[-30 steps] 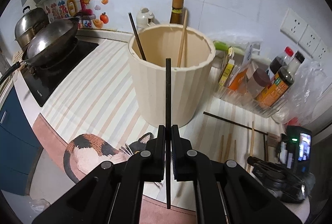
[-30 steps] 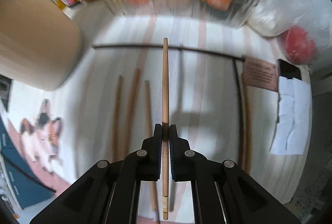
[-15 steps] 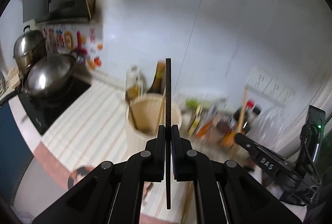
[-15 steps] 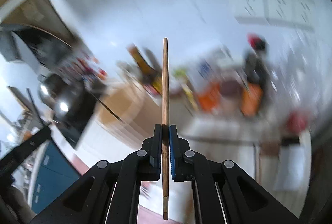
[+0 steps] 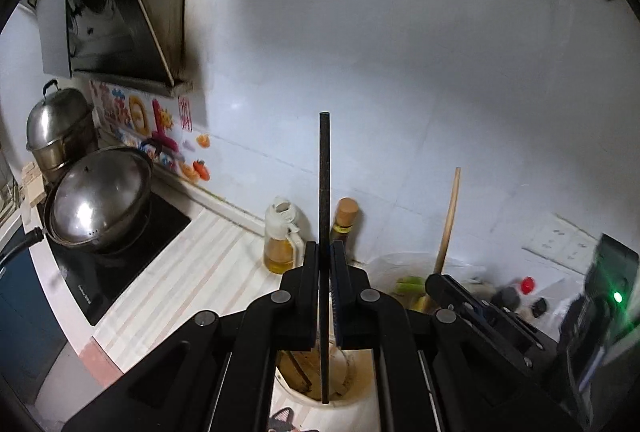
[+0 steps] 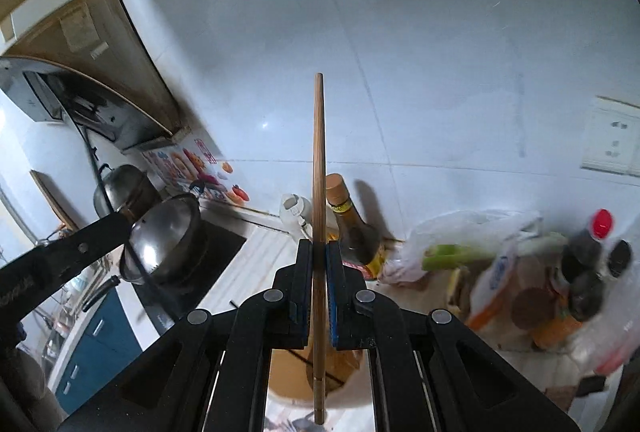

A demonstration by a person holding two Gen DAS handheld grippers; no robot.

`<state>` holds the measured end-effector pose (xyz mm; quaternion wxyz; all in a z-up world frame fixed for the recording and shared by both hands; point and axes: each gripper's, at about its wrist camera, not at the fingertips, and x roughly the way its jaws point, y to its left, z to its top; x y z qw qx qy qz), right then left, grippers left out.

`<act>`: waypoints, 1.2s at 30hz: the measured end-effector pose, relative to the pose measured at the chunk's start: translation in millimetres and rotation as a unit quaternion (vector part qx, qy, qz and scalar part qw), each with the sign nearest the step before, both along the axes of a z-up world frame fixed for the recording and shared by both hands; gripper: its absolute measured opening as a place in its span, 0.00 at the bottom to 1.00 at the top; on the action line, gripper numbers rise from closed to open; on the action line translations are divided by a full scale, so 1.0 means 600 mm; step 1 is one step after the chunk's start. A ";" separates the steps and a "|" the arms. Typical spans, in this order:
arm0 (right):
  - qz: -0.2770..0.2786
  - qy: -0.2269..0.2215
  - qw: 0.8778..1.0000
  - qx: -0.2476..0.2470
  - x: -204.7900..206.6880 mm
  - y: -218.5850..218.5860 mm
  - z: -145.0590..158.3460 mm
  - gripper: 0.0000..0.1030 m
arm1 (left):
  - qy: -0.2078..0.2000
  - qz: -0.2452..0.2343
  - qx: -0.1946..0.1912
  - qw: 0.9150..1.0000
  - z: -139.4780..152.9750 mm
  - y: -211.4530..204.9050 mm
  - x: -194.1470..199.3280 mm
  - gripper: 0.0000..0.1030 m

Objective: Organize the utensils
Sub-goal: 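Carry both held chopsticks up over the cream holder, then open both tools to drop the chopsticks into the holder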

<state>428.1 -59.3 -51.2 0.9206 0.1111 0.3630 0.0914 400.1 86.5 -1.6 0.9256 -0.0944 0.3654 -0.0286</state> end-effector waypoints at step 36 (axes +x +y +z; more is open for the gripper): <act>-0.034 0.081 0.995 -0.048 -0.055 -0.080 -0.042 0.87 | 0.059 0.082 0.059 0.993 -0.114 0.066 -0.094 1.00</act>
